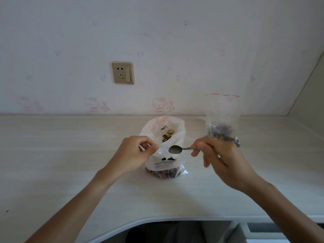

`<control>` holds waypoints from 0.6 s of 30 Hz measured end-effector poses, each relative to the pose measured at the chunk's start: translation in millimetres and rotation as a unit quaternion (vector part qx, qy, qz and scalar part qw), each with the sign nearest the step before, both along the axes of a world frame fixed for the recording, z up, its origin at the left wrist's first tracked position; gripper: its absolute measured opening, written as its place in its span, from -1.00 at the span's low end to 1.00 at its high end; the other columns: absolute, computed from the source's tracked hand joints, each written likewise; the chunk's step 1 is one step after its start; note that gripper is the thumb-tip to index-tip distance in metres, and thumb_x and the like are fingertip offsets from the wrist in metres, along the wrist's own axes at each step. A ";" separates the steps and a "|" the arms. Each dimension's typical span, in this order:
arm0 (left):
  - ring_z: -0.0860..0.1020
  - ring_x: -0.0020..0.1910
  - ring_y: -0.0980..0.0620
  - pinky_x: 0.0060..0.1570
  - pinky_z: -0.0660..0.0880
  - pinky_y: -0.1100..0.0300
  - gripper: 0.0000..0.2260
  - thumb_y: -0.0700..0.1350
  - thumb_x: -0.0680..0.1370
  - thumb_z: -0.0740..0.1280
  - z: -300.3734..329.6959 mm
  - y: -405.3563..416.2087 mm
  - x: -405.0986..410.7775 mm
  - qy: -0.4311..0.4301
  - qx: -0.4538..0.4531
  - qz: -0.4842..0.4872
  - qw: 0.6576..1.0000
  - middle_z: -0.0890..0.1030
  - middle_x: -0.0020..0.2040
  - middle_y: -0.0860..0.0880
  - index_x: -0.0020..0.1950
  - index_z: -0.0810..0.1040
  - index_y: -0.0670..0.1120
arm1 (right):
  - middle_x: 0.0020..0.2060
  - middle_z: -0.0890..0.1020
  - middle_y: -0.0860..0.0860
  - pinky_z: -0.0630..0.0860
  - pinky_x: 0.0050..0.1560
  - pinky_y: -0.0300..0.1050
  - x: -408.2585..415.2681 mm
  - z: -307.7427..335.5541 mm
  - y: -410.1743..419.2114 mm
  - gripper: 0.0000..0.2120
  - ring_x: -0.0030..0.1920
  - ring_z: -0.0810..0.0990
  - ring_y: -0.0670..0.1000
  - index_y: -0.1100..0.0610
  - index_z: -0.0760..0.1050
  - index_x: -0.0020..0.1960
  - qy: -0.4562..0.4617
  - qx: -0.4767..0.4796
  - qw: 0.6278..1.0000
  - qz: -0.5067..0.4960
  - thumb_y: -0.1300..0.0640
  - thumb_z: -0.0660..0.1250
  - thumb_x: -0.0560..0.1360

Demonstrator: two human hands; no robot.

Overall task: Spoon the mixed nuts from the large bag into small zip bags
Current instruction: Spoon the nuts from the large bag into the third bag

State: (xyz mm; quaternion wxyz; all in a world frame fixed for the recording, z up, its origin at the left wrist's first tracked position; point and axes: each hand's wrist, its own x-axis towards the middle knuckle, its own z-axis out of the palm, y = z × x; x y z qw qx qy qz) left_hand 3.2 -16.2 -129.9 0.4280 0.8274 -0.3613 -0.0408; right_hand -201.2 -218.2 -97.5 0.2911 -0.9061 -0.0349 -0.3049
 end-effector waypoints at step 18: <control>0.51 0.36 -0.10 0.17 0.47 0.04 -0.13 0.40 0.36 0.51 22.3 -86.2 83.3 0.006 0.205 0.112 0.972 0.50 0.42 -0.04 0.48 0.41 -0.08 | -0.34 0.69 0.11 0.58 -0.40 -0.08 119.9 -21.7 -27.3 -0.66 -0.39 0.63 0.07 0.26 0.57 -0.02 0.002 0.450 0.888 -0.092 0.13 0.11 0.75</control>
